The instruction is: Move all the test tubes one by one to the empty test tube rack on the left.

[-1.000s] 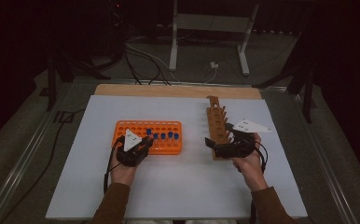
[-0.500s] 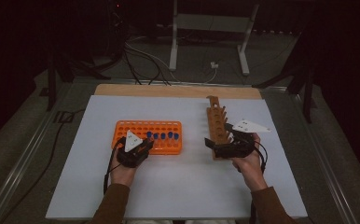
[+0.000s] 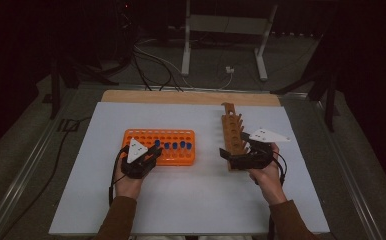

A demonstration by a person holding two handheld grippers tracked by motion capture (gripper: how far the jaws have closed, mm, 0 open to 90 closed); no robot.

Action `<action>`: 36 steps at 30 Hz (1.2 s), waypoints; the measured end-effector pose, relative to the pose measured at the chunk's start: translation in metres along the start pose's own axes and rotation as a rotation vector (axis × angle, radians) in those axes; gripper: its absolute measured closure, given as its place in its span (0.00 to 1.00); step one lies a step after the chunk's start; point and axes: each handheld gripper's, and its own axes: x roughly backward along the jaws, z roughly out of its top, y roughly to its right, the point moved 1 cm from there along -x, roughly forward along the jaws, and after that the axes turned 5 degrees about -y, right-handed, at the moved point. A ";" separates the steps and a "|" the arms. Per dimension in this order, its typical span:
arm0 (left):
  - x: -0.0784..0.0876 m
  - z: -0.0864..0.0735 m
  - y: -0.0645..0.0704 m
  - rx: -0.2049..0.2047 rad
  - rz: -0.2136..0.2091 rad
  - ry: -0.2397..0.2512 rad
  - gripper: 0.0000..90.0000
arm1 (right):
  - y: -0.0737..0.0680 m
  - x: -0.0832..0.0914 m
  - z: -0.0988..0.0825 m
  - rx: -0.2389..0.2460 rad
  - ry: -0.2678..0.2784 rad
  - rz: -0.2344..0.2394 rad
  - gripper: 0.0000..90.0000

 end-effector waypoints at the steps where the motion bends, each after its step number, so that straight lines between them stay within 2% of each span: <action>1: -0.001 0.000 0.001 -0.005 0.000 -0.003 0.87 | 0.000 0.000 0.000 0.000 0.000 0.000 0.00; 6: -0.004 -0.001 0.004 -0.025 0.005 -0.029 0.87 | 0.000 0.000 -0.001 -0.004 -0.003 0.000 0.00; 13: -0.008 -0.004 0.004 -0.020 0.005 -0.050 0.87 | 0.002 0.001 -0.003 -0.006 -0.004 -0.002 0.00; 18: -0.008 -0.004 0.004 -0.011 0.003 -0.054 0.87 | 0.004 0.001 -0.005 -0.013 -0.007 -0.006 0.00; 20: -0.008 -0.004 0.002 0.012 0.002 -0.054 0.86 | 0.005 0.001 -0.006 -0.014 -0.007 -0.006 0.00; 22: -0.006 -0.003 0.001 0.014 0.005 -0.053 0.85 | 0.006 0.002 -0.006 -0.013 -0.007 -0.006 0.00; 28: 0.009 0.002 -0.004 0.017 0.009 -0.020 0.74 | 0.009 0.007 -0.008 -0.012 0.004 -0.009 0.00; 31: 0.020 0.005 -0.009 0.036 -0.001 0.009 0.68 | 0.012 0.010 -0.009 -0.017 0.013 -0.011 0.00; 36: 0.043 0.008 -0.018 0.075 -0.001 0.072 0.52 | 0.016 0.017 -0.013 -0.020 0.029 -0.025 0.00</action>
